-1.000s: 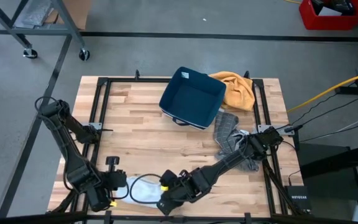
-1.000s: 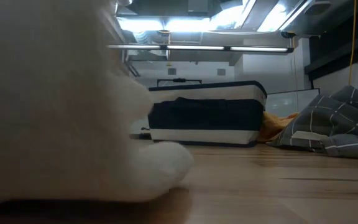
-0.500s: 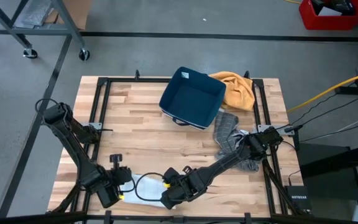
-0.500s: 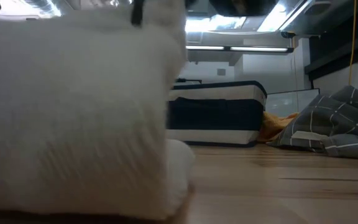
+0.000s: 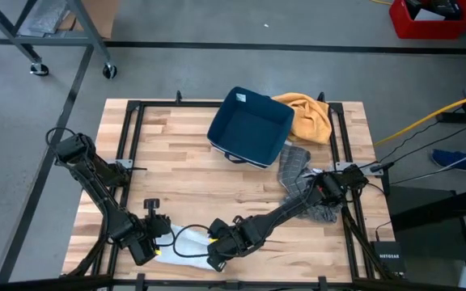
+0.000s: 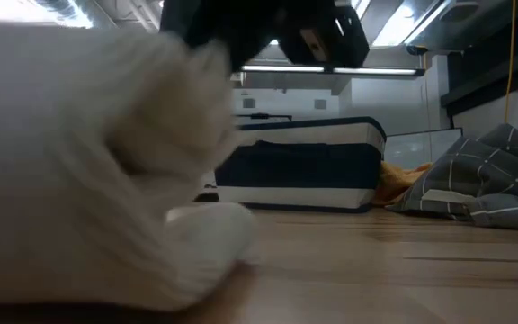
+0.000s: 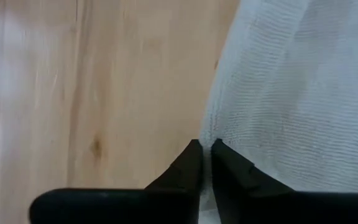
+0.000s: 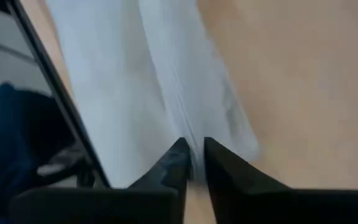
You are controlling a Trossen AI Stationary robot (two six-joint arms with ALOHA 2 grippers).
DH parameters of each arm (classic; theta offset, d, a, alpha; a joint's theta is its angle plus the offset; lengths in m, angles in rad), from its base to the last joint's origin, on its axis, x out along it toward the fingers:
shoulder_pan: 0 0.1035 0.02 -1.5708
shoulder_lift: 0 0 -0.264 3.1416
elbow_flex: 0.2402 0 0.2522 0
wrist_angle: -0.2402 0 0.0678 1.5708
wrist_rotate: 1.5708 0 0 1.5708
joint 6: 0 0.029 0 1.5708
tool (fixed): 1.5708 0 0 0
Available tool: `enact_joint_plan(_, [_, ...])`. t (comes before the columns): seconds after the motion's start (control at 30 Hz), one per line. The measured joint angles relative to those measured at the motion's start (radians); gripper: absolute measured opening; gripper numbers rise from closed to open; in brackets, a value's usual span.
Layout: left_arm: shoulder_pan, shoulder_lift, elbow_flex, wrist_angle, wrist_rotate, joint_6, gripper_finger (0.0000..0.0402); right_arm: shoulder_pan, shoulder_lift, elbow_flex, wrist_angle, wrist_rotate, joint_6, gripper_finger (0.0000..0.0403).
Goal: Fold towel
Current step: Fold the white patterned towel
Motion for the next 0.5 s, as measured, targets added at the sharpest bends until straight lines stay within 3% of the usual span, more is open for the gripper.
enact_joint_plan(0.27, [-0.001,0.000,-0.004,-0.014,0.008,-0.050,0.0105,-0.043,0.000,-0.003,-0.024,-0.049,-0.001,0.0152])
enact_joint_plan(0.5, [-0.001,-0.001,-0.003,-0.065,-0.036,-0.149,0.0090,-0.061,0.000,-0.002,-0.017,-0.039,0.001,0.0165])
